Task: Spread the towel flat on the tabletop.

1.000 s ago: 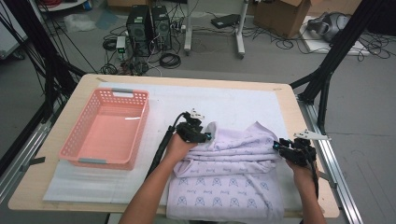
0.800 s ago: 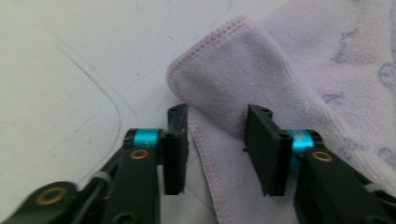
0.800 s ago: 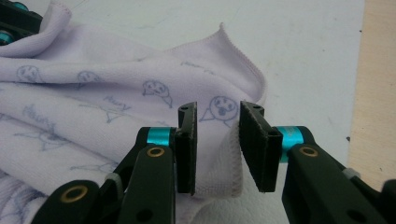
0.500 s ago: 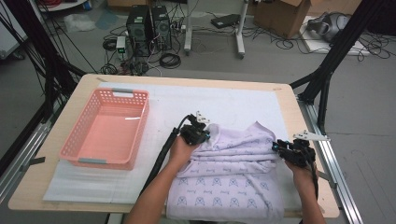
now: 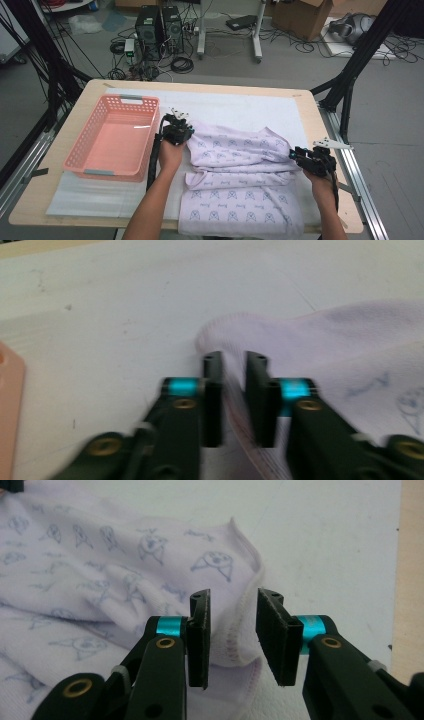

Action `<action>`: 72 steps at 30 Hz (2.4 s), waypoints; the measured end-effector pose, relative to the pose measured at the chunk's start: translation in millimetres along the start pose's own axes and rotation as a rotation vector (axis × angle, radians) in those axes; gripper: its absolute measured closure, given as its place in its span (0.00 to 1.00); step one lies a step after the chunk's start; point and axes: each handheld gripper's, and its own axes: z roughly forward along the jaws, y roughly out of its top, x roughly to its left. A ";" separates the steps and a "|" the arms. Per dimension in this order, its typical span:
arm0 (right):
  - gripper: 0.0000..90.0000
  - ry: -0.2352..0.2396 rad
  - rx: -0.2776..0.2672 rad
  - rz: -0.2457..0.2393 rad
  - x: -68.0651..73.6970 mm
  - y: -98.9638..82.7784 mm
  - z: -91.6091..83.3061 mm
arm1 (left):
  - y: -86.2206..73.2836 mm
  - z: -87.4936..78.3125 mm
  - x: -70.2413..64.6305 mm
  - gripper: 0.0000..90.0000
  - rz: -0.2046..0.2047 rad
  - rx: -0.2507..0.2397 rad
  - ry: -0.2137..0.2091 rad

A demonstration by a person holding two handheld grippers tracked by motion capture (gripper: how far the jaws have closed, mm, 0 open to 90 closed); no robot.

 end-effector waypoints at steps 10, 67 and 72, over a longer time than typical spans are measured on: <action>0.65 -0.005 0.073 -0.015 -12.6 40.7 34.7 | -4.3 0.6 2.0 0.55 -0.017 0.019 -0.109; 0.63 -0.075 -0.035 -0.039 -22.8 71.9 50.6 | 18.3 0.7 -10.6 0.42 -0.011 -0.026 -0.257; 0.63 -0.024 -0.034 -0.028 -26.3 56.0 24.8 | 4.9 -12.4 -20.2 0.43 0.018 -0.019 -0.287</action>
